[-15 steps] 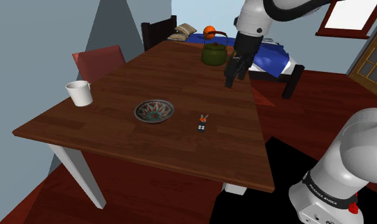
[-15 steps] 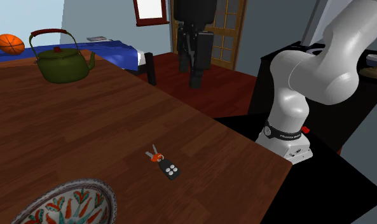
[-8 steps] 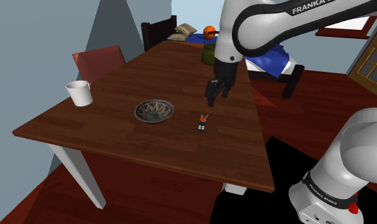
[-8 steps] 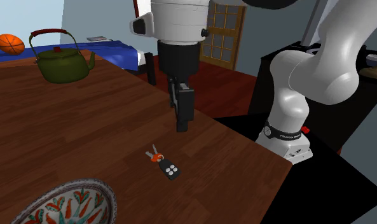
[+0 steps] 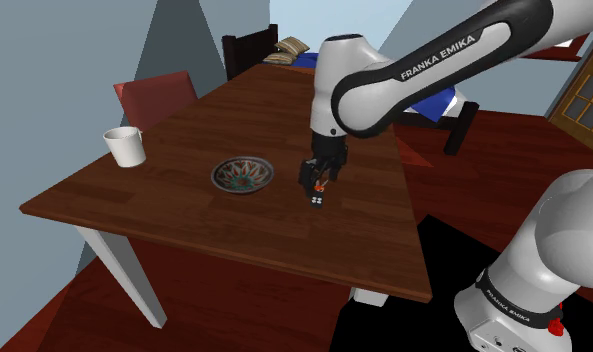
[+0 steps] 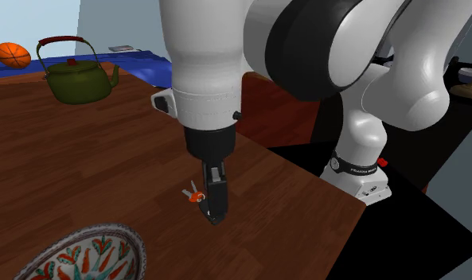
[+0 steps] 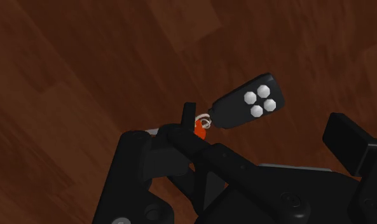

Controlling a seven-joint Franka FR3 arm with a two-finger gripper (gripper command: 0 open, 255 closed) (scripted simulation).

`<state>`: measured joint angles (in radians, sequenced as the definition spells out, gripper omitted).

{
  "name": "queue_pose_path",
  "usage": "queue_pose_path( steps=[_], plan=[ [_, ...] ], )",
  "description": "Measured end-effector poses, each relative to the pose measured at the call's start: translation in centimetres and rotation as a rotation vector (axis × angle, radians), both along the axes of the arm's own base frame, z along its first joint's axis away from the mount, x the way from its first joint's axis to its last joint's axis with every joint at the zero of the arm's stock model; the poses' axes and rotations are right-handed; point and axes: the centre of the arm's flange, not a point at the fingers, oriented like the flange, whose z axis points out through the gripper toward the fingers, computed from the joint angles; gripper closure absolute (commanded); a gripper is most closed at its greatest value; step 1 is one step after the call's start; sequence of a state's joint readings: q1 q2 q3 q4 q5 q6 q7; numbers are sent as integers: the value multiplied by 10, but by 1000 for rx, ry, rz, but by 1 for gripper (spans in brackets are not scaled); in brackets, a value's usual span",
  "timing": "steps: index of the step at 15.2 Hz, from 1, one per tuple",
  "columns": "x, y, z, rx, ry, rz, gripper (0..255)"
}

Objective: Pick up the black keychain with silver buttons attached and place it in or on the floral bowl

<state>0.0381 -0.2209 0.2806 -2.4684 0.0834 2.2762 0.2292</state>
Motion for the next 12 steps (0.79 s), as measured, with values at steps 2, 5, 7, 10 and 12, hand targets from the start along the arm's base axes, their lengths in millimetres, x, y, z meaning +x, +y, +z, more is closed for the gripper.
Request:
queue_pose_path(
  steps=[2, 5, 7, 10, 12],
  plan=[
    [2, 1, -12, 0, 1, -1, 0],
    [0, 1, -28, 0, 1, -1, 0],
    [1, 1, -34, 0, 1, -1, 0],
    [1, 1, -35, 0, 1, -1, 0],
    [1, 1, -36, 0, 0, -1, 0]
  ],
)
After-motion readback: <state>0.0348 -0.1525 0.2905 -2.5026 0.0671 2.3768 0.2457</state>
